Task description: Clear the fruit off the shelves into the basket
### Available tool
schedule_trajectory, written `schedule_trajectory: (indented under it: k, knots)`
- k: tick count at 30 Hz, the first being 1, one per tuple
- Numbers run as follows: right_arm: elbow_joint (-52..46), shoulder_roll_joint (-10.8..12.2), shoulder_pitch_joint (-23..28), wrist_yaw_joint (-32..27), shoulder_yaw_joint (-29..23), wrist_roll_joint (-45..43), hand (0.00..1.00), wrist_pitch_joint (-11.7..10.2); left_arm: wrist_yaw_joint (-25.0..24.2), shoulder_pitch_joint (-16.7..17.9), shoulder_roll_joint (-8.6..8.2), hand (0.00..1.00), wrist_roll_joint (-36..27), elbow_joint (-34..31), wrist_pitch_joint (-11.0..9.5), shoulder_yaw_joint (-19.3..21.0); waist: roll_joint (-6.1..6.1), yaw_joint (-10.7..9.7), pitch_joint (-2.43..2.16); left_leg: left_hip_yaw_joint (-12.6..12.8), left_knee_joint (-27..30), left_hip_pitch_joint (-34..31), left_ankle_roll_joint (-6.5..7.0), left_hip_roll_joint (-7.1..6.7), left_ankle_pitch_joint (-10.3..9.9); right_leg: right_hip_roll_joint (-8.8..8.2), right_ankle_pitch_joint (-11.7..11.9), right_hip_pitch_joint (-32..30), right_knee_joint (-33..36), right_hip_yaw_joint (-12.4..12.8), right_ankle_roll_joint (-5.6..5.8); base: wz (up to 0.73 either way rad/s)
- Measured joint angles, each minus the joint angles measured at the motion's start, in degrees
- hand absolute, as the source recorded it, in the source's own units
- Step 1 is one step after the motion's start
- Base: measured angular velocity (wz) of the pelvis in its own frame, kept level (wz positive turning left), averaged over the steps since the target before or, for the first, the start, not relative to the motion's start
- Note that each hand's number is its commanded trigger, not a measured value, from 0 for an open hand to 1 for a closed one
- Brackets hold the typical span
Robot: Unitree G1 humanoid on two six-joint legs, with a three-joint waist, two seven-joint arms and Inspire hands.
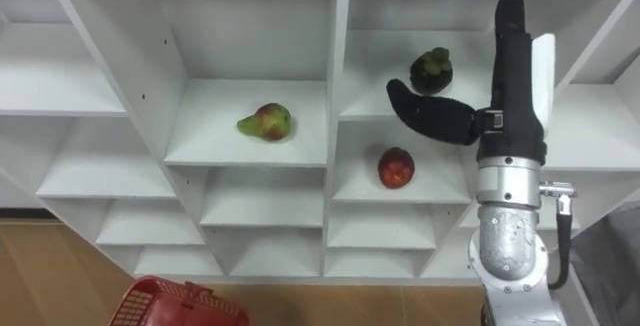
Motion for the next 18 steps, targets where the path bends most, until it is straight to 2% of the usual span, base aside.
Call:
schedule_trajectory:
  k: [4, 9, 13, 18]
  knots:
    - [2.09, 0.00, -1.92, -0.13, -0.67, -0.15, 0.00, 0.60, -0.22, 0.08, -0.01, 1.00, 0.01, 0.01, 0.10, 0.06, -0.02, 0.01, 0.02, -0.13, -0.02, -0.05, -0.03, -0.02, 0.02, 0.00, 0.00, -0.01, -0.01, -0.10, 0.00, 0.00]
    - [7.77, 0.00, -6.55, -0.10, -1.29, 0.23, 0.00, 1.26, -0.96, -0.42, -0.01, 1.00, -0.02, 0.00, 1.22, 0.04, -0.17, 0.06, 0.11, -0.24, -0.02, -0.03, -0.04, -0.04, 0.06, 0.00, 0.00, -0.04, -0.02, 0.06, 0.00, 0.00]
    - [9.71, 0.00, -7.31, 0.15, -1.12, 0.46, 0.00, 1.39, -0.88, -0.54, -0.04, 1.00, -0.03, -0.21, 1.31, -0.02, -0.24, 0.15, 0.14, -0.22, -0.02, -0.07, -0.04, -0.02, 0.06, 0.00, 0.00, -0.13, -0.01, 0.12, 0.00, 0.00]
    - [11.66, -0.01, -7.38, 0.41, -1.12, 2.19, 0.00, 2.59, -0.64, -0.90, -0.04, 1.00, 0.09, -0.32, 2.21, 0.04, -0.24, 0.35, 0.13, -0.21, -0.02, -0.09, -0.04, -0.01, 0.06, 0.00, 0.00, -0.14, -0.01, 0.07, 0.00, 0.00]
